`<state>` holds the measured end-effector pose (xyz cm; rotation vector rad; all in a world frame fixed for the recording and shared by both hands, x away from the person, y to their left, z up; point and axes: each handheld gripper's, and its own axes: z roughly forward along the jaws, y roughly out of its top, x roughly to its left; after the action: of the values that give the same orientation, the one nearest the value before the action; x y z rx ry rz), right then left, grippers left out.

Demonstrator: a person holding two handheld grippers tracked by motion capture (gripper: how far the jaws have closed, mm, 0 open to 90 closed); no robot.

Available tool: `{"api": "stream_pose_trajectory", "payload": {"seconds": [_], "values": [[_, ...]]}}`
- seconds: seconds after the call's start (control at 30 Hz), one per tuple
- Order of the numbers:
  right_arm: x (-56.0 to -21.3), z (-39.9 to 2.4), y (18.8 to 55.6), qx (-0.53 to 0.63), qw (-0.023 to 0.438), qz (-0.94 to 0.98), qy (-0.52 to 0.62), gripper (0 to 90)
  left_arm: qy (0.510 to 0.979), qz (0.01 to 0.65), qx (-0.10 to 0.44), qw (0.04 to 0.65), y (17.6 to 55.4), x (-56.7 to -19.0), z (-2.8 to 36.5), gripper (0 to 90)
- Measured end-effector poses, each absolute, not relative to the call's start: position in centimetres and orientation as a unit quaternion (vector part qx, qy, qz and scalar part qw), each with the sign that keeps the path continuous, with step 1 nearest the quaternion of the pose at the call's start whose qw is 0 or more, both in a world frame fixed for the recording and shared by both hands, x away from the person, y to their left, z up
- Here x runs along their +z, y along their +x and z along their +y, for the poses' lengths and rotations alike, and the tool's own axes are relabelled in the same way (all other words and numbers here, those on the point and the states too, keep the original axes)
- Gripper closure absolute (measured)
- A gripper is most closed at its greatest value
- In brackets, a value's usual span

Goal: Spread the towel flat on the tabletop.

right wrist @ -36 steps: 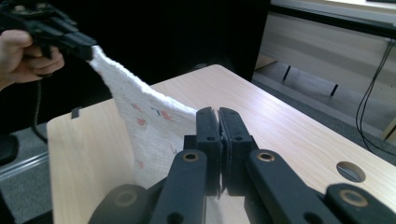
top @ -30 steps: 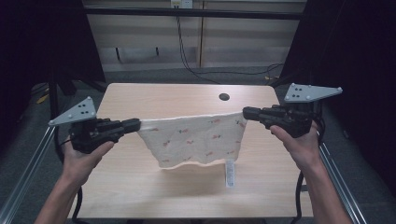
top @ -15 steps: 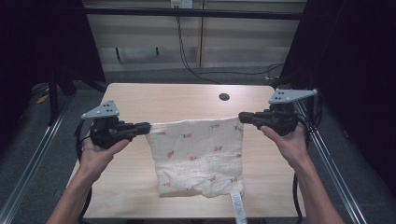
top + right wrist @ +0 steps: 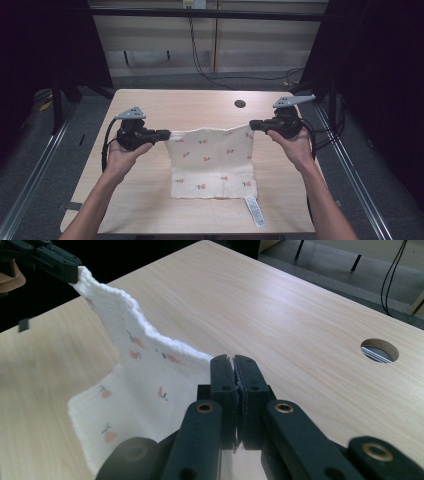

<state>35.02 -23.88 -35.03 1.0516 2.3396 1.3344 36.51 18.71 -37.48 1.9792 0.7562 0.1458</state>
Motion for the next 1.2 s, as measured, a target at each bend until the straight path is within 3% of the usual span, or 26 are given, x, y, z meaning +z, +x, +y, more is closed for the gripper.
{"api": "stream_pose_trajectory", "payload": {"seconds": [0.53, 0.63, 0.67, 0.7, 0.8, 0.93, 1.2], "values": [[-40.6, -23.8, 41.7, 0.435, 0.132, 0.791, 0.409, 88.8, 0.809, 0.351, 0.045, 0.47, 43.3, -41.1, 16.7, 84.8], [-41.3, -23.9, 42.3, 0.433, 0.132, 0.784, 0.424, 86.5, 0.81, 0.359, 0.059, 0.46, 43.8, -41.5, 16.7, 79.0], [-41.8, -24.1, 42.7, 0.424, 0.141, 0.779, 0.44, 82.8, 0.805, 0.369, 0.065, 0.46, 43.9, -41.6, 16.7, 63.2], [-42.0, -24.1, 42.8, 0.421, 0.142, 0.78, 0.441, 82.6, 0.797, 0.372, 0.065, 0.47, 43.7, -42.1, 17.1, 62.1], [-42.2, -24.2, 42.7, 0.408, 0.155, 0.781, 0.446, 79.3, 0.801, 0.371, 0.065, 0.465, 43.3, -42.6, 17.4, 61.6], [-42.1, -24.8, 41.6, 0.439, 0.139, 0.77, 0.443, 77.1, 0.809, 0.358, 0.052, 0.464, 42.2, -43.1, 17.9, 61.2], [-41.5, -24.2, 37.2, 0.427, 0.132, 0.799, 0.403, 74.4, 0.826, 0.335, 0.038, 0.453, 38.7, -43.4, 18.4, 71.7]]}}
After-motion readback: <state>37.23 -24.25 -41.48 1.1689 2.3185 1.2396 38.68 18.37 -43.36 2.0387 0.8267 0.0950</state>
